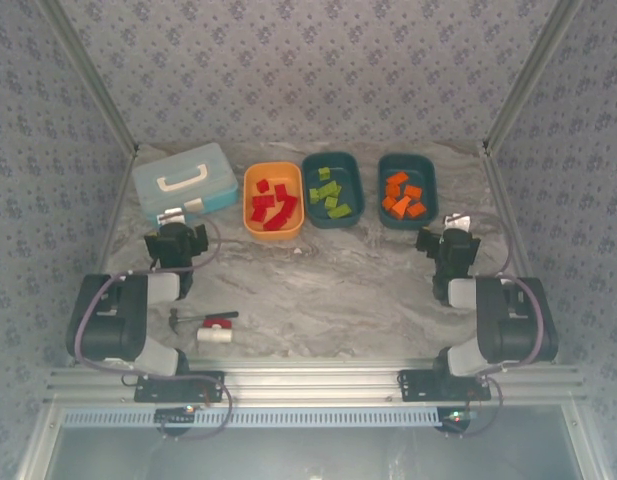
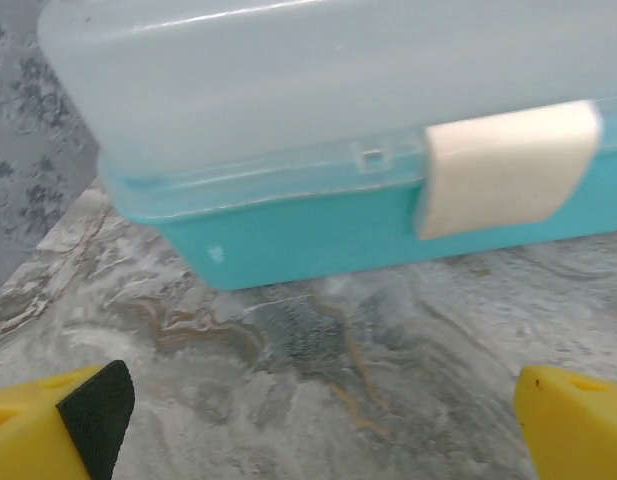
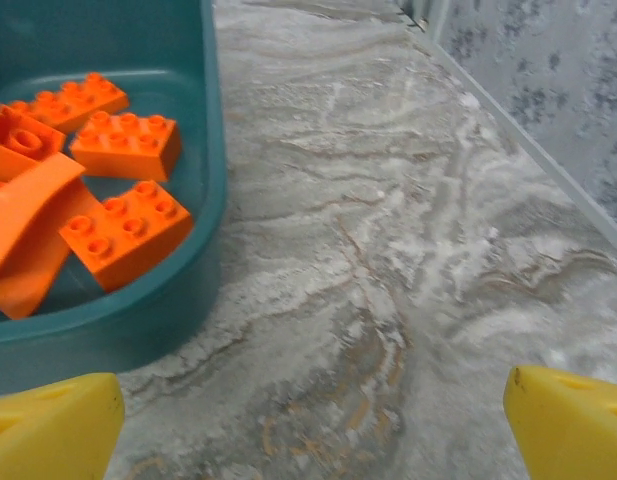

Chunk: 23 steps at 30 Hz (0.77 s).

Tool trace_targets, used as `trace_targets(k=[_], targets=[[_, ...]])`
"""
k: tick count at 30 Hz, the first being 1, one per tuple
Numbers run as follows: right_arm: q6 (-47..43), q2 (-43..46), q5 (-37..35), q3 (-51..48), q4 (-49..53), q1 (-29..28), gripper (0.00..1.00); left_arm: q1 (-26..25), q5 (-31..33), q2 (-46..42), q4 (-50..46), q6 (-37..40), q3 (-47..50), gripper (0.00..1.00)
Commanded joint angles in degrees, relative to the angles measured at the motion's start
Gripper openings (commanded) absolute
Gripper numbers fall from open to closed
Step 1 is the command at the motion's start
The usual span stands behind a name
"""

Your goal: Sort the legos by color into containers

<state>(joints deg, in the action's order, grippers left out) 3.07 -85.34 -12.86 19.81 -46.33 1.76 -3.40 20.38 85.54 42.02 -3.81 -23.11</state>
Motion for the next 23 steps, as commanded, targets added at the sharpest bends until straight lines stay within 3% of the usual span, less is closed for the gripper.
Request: trace_targets(k=[1, 2, 3, 6, 23], targets=[[-1.26, -0.61, 5.8, -0.96, -4.55, 0.53, 1.0, -0.22, -2.58, 4.34, 22.61, 3.07, 6.75, 0.99], [-1.88, -1.57, 6.62, -1.0, -5.94, 0.45, 1.0, -0.25, -2.43, 3.41, 20.1, 2.4, 6.22, 0.99], [-2.35, -1.45, 6.23, -0.72, -5.5, 0.08, 1.0, 0.36, -3.66, 0.92, 10.85, 1.36, 3.69, 0.99], [-1.61, -1.53, 2.18, 0.6, -3.17, -0.65, 1.0, 3.3, -8.44, 1.71, 5.37, -0.3, 0.48, 0.99], [-2.37, -1.88, -0.24, 1.0, -2.94, -1.92, 1.0, 3.28, -8.31, 2.14, 6.94, 0.01, 0.79, 0.99]])
